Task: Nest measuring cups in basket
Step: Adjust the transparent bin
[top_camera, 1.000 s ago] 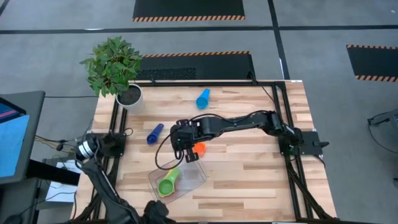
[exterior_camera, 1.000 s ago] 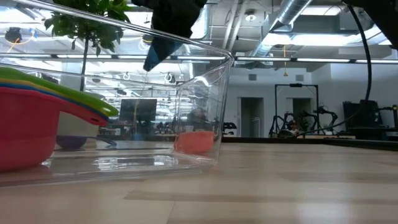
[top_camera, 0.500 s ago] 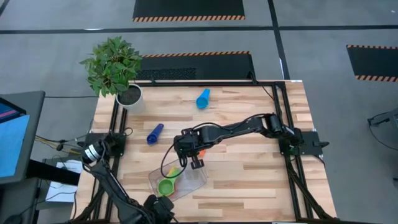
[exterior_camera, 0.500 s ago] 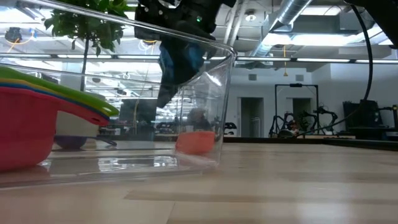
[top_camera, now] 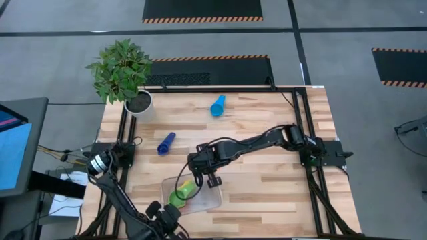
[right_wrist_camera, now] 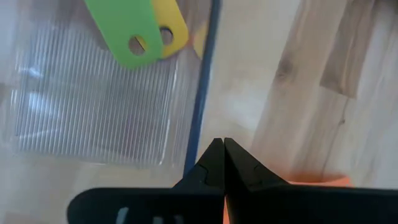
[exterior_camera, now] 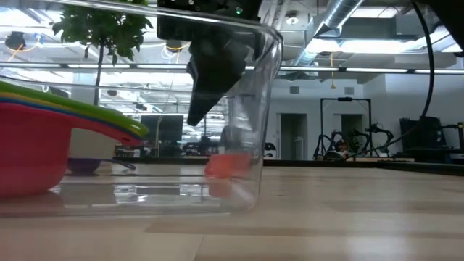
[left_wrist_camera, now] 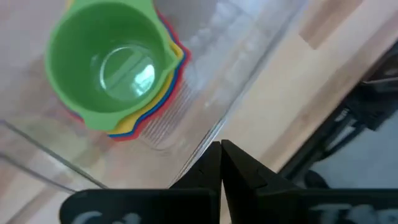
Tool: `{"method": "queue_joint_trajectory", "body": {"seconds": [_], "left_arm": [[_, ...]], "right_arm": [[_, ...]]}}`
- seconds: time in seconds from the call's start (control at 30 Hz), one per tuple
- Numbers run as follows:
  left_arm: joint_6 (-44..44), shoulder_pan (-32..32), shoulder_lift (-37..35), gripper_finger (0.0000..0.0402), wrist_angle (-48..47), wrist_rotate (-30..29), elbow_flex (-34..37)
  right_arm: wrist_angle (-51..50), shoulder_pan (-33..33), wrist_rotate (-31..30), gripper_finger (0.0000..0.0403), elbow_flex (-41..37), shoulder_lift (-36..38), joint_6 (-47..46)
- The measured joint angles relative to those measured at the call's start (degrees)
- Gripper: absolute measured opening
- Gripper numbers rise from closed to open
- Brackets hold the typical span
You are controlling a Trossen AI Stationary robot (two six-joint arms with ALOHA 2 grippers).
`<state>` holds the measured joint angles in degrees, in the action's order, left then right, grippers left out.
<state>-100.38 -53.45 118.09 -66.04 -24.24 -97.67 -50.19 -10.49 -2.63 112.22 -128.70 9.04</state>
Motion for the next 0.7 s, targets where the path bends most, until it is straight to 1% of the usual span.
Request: {"method": "queue_joint_trajectory", "body": {"seconds": [0.1, 0.47, 0.57, 0.7], "left_arm": [[-0.1, 0.5, 0.0, 0.0, -1.7, -0.1, 0.0], [-0.4, 0.9, -0.1, 0.0, -2.2, 0.3, -0.1], [-0.4, 0.9, -0.1, 0.0, -2.4, 1.9, -3.4], [5.0, 0.9, -0.1, 0.0, -5.9, 4.3, -12.4]], "right_arm": [[-0.1, -0.2, 0.1, 0.0011, 0.0, 0.0, -0.2], [-1.1, -0.4, 0.1, 0.0011, 0.0, 0.0, -1.3], [-3.2, -0.4, -0.5, 0.0011, 0.0, 0.0, -1.8], [-5.5, 0.2, -1.7, 0.0011, 0.1, 1.6, -3.0]]}}
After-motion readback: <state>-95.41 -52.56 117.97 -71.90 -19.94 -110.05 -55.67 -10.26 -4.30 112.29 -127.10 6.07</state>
